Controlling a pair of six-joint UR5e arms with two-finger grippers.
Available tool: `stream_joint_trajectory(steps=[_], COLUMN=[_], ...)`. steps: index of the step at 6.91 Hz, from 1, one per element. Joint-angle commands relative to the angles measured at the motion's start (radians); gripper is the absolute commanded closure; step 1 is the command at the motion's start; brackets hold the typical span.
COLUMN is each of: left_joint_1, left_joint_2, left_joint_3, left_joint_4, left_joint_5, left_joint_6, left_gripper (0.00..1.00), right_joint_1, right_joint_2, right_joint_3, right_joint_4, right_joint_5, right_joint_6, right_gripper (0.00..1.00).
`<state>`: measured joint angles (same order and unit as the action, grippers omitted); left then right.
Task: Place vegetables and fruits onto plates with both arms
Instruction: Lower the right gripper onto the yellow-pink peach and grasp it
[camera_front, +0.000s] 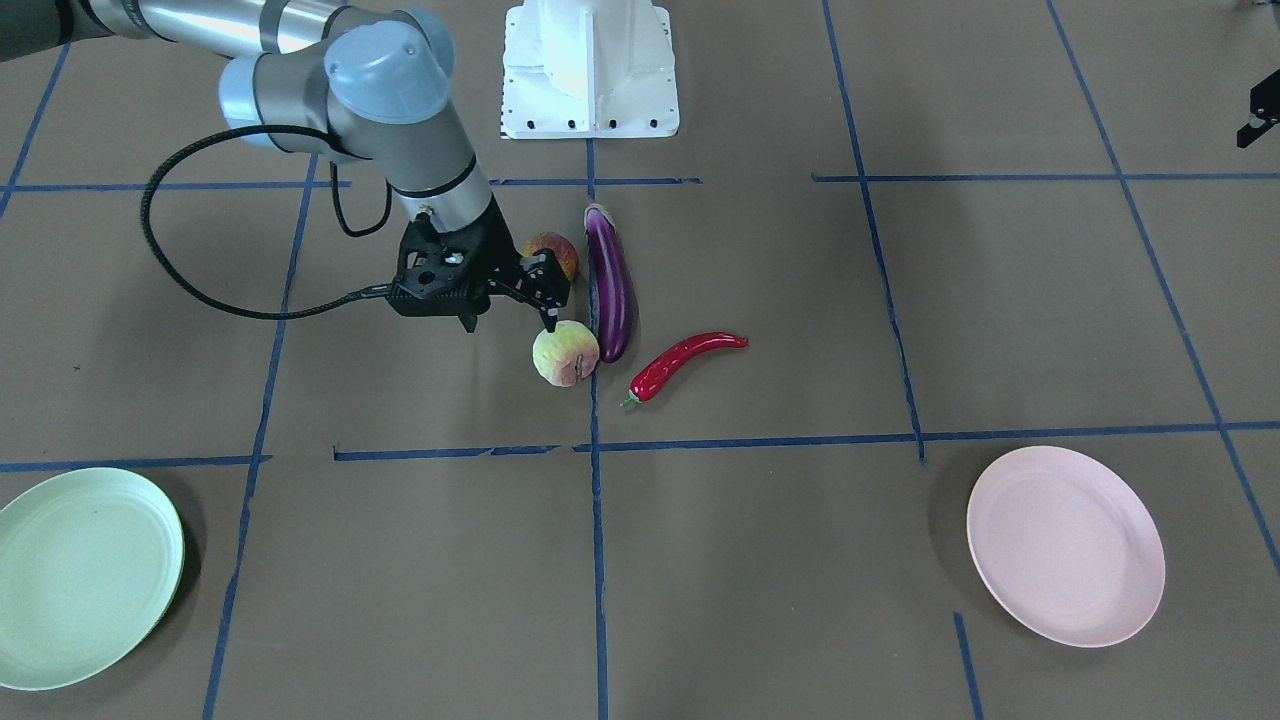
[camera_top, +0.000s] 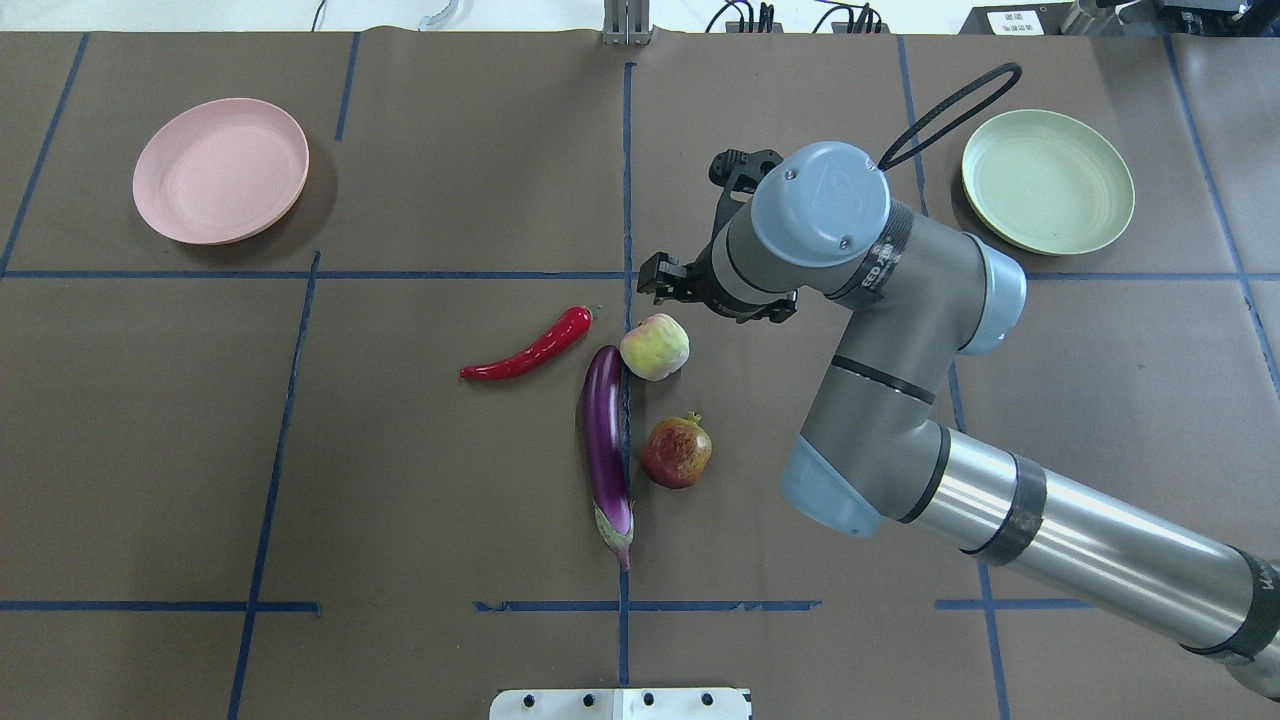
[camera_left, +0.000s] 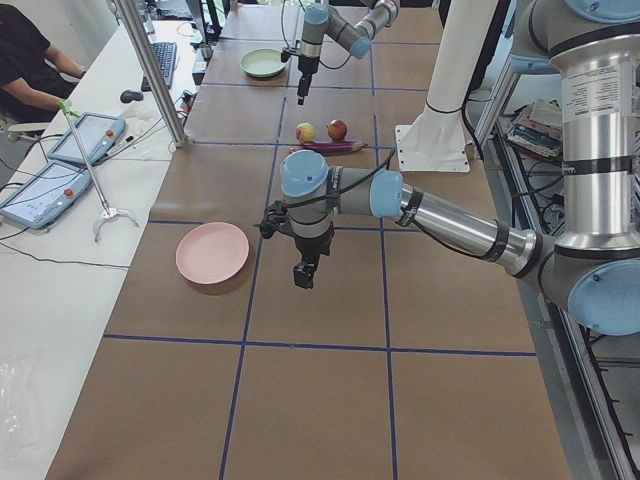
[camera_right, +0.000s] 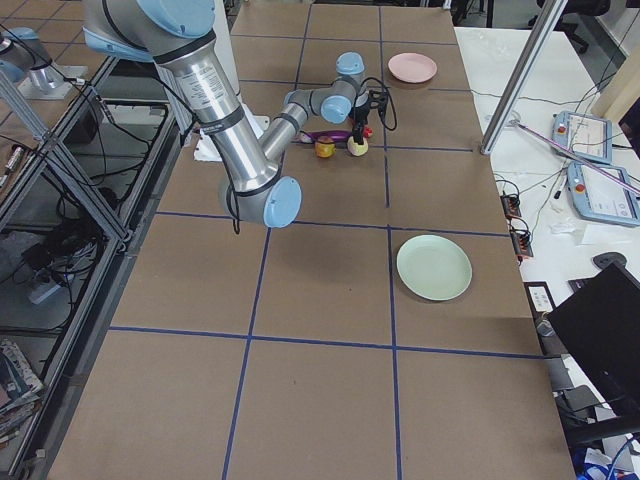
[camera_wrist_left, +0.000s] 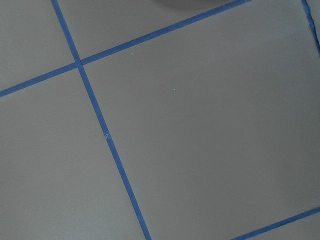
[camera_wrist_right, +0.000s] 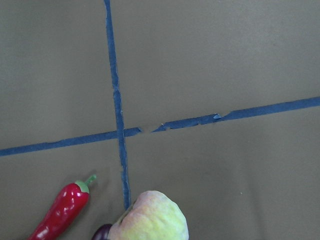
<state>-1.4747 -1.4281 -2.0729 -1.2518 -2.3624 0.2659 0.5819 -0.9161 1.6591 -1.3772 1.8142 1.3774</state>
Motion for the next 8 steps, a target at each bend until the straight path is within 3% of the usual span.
stream_joint_trajectory(steps=[1,4,8], left_joint_1=[-0.001,-0.001,-0.002], left_joint_2=[0.002,0.002,0.002], left_joint_3=[0.0,0.0,0.0], left_joint_4=[0.0,0.0,0.002], left_joint_5=[-0.017,-0.017,-0.017], left_joint_6=[-0.001,-0.001,-0.001], left_gripper=[0.0,0.0,0.0], right_joint_1=[-0.063,-0.076,-0.099], right_joint_2=[0.011,0.048,0.062], right_joint_3=[-0.025,-0.114,-0.174], right_joint_4=[0.001,0.087,0.089], right_joint_5=[-0.094,-0.108,-0.11], right_joint_6=[0.005,0.003,0.002], right_gripper=[0.02,0.02,0.02])
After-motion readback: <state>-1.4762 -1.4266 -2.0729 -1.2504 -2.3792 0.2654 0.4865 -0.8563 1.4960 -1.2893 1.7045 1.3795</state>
